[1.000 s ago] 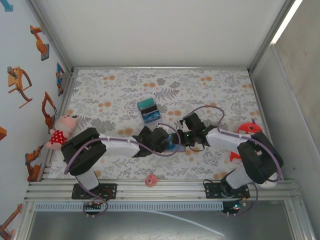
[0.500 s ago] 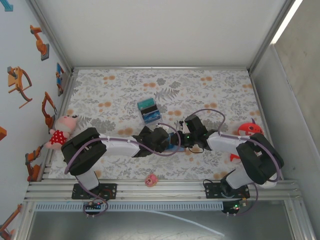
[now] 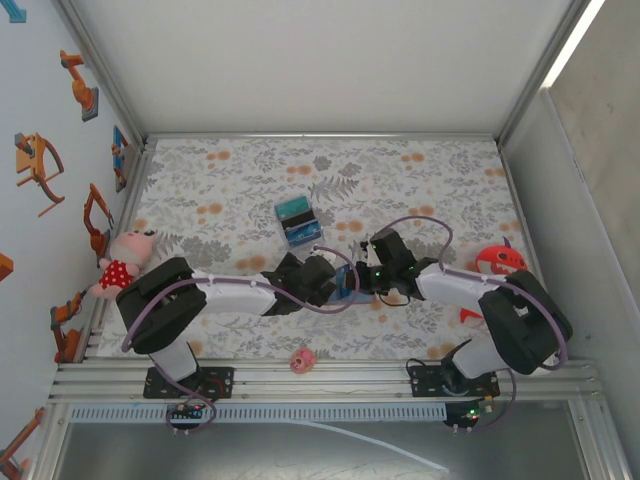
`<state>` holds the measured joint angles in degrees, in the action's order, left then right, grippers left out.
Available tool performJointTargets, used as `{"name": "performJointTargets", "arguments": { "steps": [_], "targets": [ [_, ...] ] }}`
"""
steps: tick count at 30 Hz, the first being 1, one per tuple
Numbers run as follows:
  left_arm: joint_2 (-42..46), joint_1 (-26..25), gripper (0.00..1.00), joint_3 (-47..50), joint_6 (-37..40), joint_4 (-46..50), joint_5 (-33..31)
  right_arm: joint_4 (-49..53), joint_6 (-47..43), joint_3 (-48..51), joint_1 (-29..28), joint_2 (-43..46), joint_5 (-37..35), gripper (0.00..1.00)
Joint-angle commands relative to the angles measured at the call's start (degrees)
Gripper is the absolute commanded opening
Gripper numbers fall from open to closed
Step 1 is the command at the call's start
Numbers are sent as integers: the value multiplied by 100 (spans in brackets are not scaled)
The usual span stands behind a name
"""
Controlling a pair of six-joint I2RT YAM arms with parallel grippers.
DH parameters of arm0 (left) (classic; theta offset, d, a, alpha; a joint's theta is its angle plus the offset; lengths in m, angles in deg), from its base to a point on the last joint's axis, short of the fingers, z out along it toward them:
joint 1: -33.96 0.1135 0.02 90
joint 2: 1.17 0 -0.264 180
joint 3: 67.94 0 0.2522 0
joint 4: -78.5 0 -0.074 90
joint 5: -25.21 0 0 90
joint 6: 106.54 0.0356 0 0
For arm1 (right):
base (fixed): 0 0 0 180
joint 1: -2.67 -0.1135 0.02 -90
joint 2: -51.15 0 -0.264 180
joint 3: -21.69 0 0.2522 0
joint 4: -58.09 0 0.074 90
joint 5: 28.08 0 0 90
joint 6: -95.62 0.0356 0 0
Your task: Take the credit cards out of the card holder
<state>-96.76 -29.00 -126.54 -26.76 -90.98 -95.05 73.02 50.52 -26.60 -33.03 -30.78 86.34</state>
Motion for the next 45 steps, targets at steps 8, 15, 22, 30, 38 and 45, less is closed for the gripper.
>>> {"name": "performJointTargets", "arguments": {
  "steps": [8,15,22,30,38,45],
  "targets": [
    [747,-11,97,107,11,235,-463,1201,-740,-459,28,775,-407,2],
    [1487,58,97,221,-28,60,-823,1653,-1385,-759,4,1165,-322,1],
    [2652,601,97,682,-70,-555,129,1957,-2213,-1226,-149,1273,-221,0],
    [3762,1311,97,1078,7,-519,1400,1986,-3160,-1650,-262,1117,74,0],
    [4320,1985,98,1273,377,-518,3716,2428,-4239,-2262,-388,767,674,0],
    [4138,2505,90,1136,673,-390,5392,3087,-4972,-2645,-515,695,1001,0]
  ]
}}
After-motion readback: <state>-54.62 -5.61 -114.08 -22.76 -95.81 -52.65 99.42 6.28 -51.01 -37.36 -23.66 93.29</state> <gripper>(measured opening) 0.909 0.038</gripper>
